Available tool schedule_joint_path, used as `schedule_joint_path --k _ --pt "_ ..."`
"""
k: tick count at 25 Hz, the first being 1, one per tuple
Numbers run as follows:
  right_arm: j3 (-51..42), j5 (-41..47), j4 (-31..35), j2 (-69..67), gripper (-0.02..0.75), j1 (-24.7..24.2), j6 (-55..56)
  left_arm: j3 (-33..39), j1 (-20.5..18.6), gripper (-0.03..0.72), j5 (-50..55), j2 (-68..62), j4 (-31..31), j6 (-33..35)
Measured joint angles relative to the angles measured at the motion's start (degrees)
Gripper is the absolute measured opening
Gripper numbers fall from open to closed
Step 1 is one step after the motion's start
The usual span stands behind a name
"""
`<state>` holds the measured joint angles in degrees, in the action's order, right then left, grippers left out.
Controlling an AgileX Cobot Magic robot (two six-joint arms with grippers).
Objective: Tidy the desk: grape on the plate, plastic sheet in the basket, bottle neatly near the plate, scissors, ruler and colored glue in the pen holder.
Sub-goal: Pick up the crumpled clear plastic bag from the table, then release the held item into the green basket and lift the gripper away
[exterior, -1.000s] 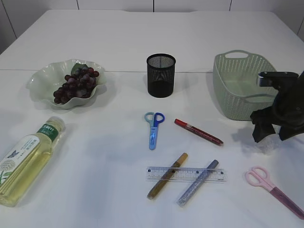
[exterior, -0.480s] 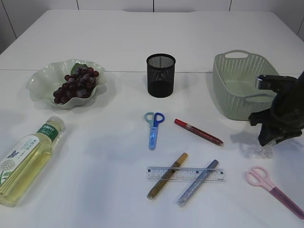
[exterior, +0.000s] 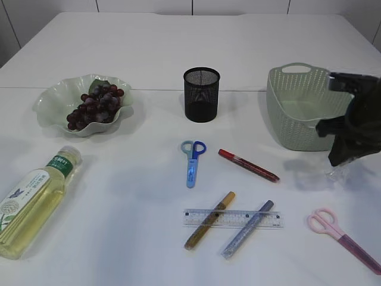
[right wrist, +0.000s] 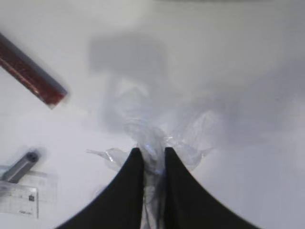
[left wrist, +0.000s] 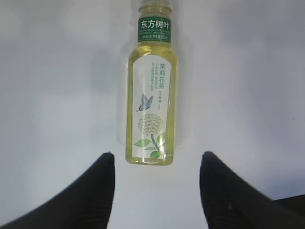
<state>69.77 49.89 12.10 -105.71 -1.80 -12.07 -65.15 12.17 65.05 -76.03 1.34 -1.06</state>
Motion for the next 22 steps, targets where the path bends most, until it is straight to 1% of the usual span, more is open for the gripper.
schedule_joint_path --k 3,6,11,14,18,22 --pt "2.0 2.9 0.4 2.3 0.097 0.0 0.0 0.0 0.0 0.415 0.0 0.0 0.0 0.0" --pt "4.7 4.0 1.1 4.6 0.097 0.0 0.0 0.0 0.0 0.415 0.0 0.0 0.0 0.0" --pt "12.8 4.0 3.5 5.4 0.094 0.0 0.0 0.0 0.0 0.415 0.0 0.0 0.0 0.0" --pt "17.1 0.7 4.0 5.0 0.094 0.0 0.2 0.0 0.0 0.415 -0.1 0.0 0.0 0.0" --pt "21.5 -5.8 4.0 2.5 0.093 0.0 2.4 0.0 0.0 0.415 -0.1 0.0 -1.3 0.0" --pt "25.6 -8.4 4.0 -2.3 0.094 0.0 3.1 0.0 0.0 0.415 -0.1 0.0 -1.3 0.0"
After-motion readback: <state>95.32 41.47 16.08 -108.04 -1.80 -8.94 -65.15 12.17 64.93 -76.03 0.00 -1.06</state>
